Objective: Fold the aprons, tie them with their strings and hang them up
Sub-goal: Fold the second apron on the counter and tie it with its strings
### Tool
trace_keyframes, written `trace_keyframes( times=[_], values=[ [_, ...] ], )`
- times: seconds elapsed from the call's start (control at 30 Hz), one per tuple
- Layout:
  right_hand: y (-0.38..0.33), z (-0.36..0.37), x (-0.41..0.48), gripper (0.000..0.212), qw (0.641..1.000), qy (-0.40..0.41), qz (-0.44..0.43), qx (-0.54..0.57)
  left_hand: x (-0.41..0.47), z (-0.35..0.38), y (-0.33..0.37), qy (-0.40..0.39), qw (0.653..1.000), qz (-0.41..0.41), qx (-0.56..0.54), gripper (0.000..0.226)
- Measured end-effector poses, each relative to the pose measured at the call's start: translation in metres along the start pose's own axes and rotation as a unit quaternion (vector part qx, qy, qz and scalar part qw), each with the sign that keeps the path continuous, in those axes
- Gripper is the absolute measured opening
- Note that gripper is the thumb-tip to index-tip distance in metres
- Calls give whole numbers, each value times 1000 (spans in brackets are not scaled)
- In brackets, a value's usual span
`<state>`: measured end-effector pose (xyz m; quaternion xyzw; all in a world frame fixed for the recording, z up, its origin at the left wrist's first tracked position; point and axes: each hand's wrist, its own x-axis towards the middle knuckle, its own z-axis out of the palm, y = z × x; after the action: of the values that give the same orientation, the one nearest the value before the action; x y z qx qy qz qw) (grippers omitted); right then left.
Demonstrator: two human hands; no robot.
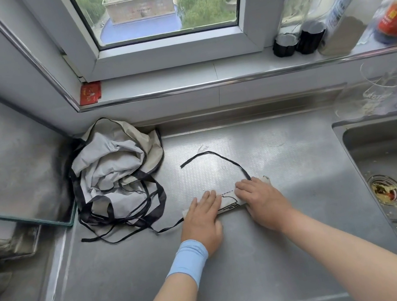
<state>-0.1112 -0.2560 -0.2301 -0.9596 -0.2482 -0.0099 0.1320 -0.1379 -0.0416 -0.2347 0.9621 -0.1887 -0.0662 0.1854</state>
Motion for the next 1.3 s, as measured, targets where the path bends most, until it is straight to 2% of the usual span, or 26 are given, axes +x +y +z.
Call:
trace_keyframes(
  times=[0.1, 0.17, 0.33, 0.43, 0.5, 0.57, 0.67, 0.77, 0.87, 0.93, 1.0, 1.03, 1.1, 1.17, 1.23, 1.3],
  values=[
    [8, 1, -4, 58, 998, -60, 2, 34, 1, -8, -5, -49, 998, -5, 39, 69],
    [13, 1, -3, 63, 994, -87, 13, 60, 5, -11, -7, -66, 996, -12, 60, 70],
    [17, -3, 7, 43, 994, -94, 3, 62, 12, -23, 2, -84, 990, -43, 101, 58],
    [11, -14, 16, 20, 997, -77, -12, -2, 21, -36, 13, -88, 985, -52, 136, 47],
    [6, -27, 19, 13, 994, -84, -43, -62, 27, -43, 16, -115, 981, -70, 141, 39],
    [-4, -41, 19, 21, 988, -122, -45, -79, 26, -49, 17, -148, 979, -75, 117, 37],
    [-14, -60, 24, 22, 992, -120, -15, -37, 15, -61, 19, -177, 975, -128, -37, 36],
    [-23, -73, 27, 39, 995, -42, -55, -75, 2, -78, 24, -189, 924, -218, -253, 19],
    [-41, -83, 17, 48, 987, 44, -110, -106, -16, -98, 26, -213, 859, -259, -386, 11],
    [-58, -89, 6, 53, 978, 55, -141, -141, -31, -110, 28, -209, 795, -276, -498, 13],
    [-75, -93, -8, 64, 976, 42, -132, -168, -49, -123, 32, -210, 730, -274, -589, 14],
    [-83, -93, -13, 67, 975, 36, -119, -184, -58, -129, 34, -218, 710, -267, -614, 14],
    [-97, -95, -21, 59, 971, 53, -98, -213, -76, -137, 40, -232, 691, -242, -641, 18],
    [-112, -103, -24, 47, 966, 86, -95, -222, -94, -145, 47, -227, 687, -216, -656, 33],
    [-122, -113, -24, 44, 964, 121, -115, -207, -109, -148, 51, -218, 682, -189, -672, 47],
    [-135, -129, -27, 37, 962, 153, -160, -162, -130, -159, 55, -220, 680, -155, -682, 48]
  ],
)
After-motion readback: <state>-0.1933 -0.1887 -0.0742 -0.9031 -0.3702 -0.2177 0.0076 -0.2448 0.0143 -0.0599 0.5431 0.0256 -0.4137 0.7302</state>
